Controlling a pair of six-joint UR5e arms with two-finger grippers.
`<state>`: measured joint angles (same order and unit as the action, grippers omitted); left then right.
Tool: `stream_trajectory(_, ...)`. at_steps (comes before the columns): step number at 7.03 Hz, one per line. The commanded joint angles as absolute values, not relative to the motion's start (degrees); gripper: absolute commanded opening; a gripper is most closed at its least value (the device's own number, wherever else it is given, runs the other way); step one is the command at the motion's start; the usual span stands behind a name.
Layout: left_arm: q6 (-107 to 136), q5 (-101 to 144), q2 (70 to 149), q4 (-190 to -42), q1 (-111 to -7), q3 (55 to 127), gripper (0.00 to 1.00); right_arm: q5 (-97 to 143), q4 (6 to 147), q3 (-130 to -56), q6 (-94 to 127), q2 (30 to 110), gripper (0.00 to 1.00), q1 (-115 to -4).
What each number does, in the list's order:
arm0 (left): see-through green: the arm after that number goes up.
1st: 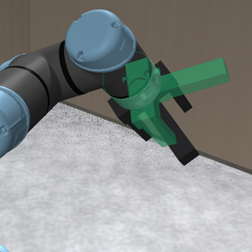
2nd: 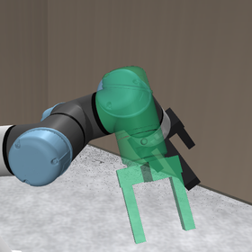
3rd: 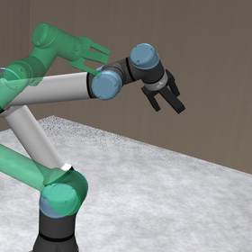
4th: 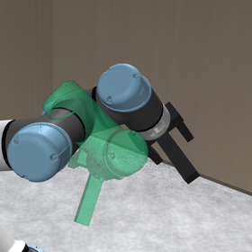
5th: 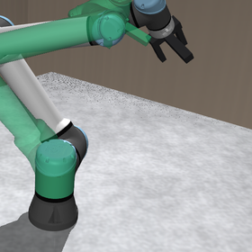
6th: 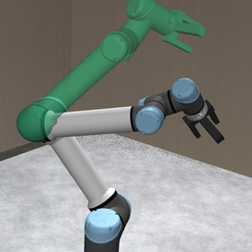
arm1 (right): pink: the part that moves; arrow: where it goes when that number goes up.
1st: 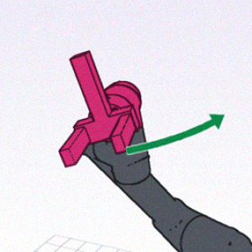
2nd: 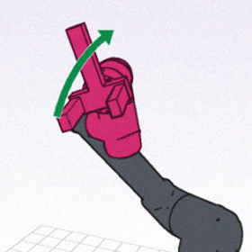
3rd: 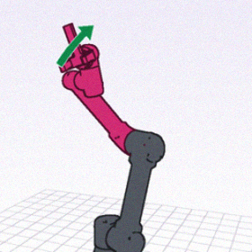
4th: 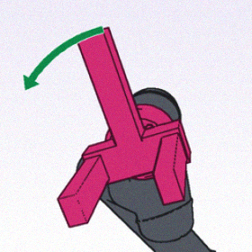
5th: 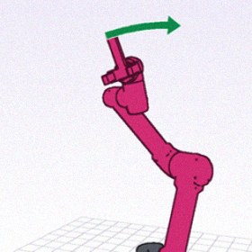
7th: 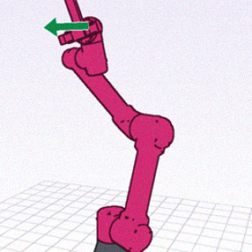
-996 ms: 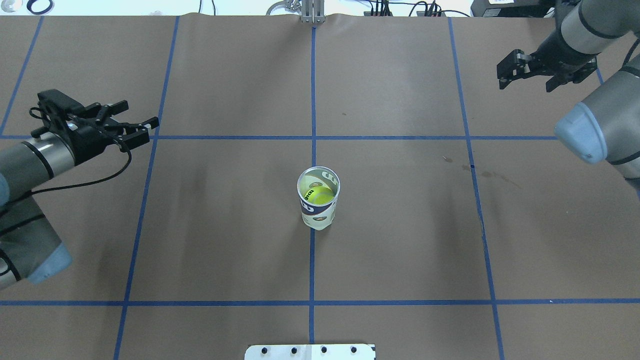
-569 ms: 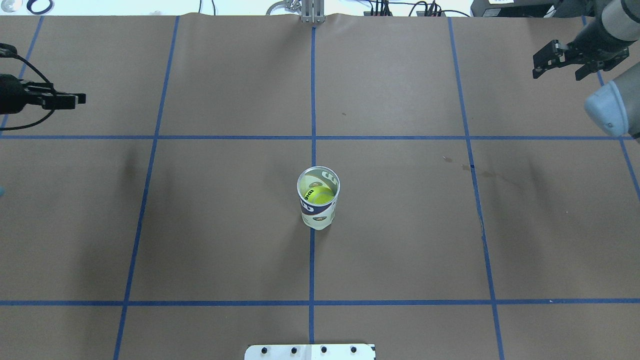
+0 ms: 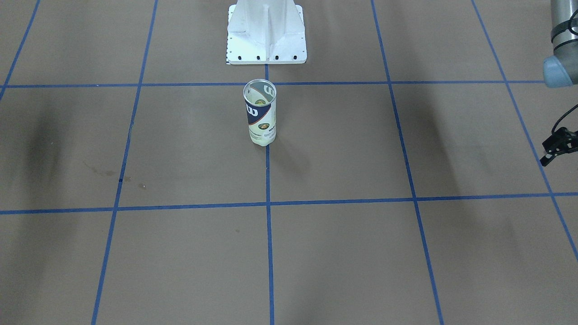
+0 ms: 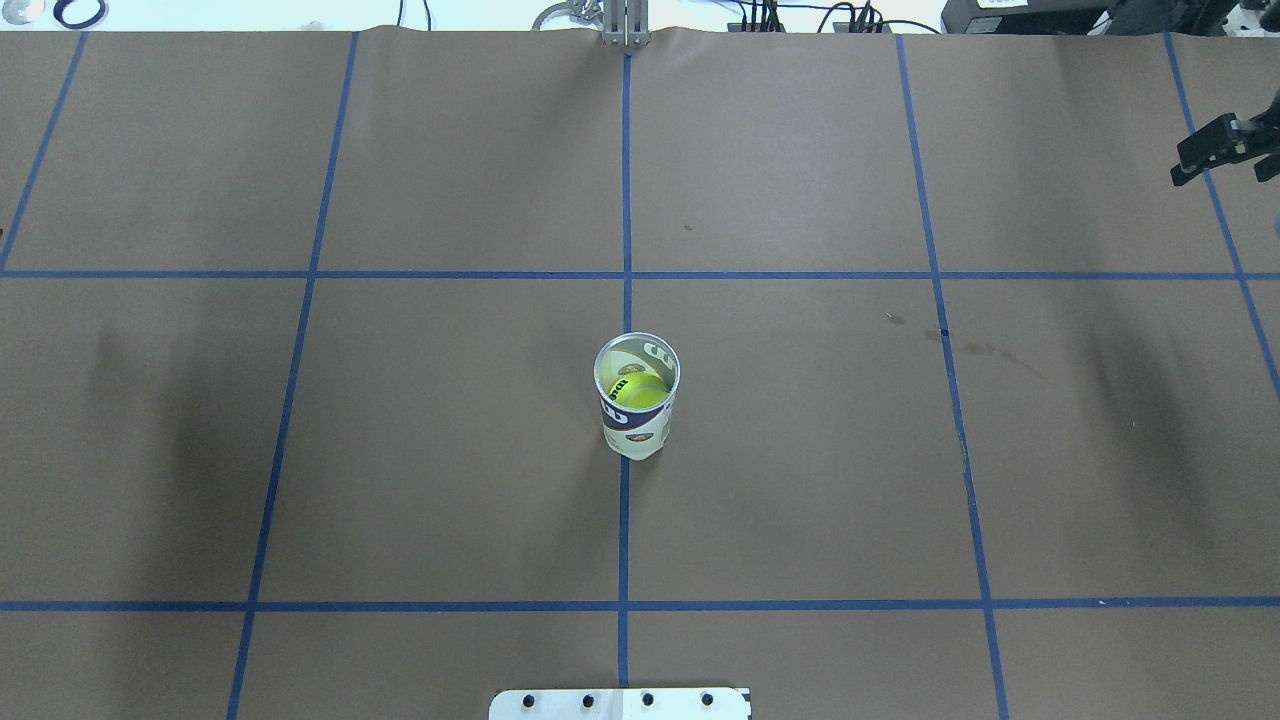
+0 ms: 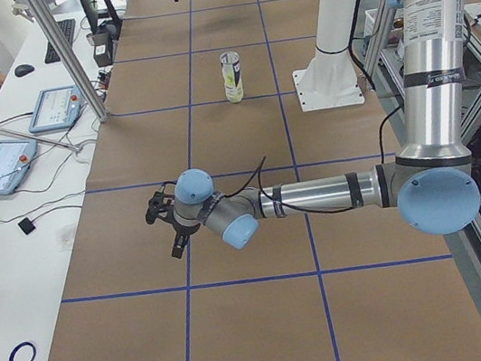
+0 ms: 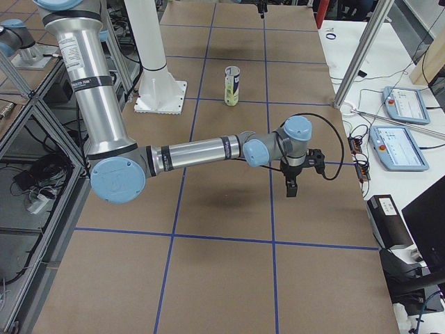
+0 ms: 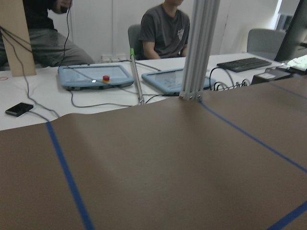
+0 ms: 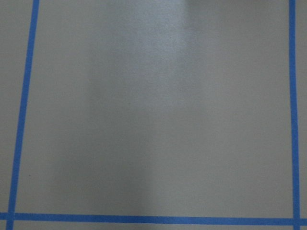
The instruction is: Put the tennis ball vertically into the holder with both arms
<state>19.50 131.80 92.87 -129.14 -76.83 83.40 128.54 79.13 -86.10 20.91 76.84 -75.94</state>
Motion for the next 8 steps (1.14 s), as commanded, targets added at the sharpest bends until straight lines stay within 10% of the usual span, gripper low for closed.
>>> stream_trajectory(1, 17.8, 136.6, 92.2, -119.7, -80.3, 86.9, 1.0, 131.2, 79.3, -86.0, 18.1, 79.7, 0.99, -77.0)
stream_trajectory(8, 7.5, 136.9, 86.7, -99.8, -83.0, 97.3, 1.0, 132.6, 79.5, -86.4, 17.3, 81.8, 0.99, -78.0)
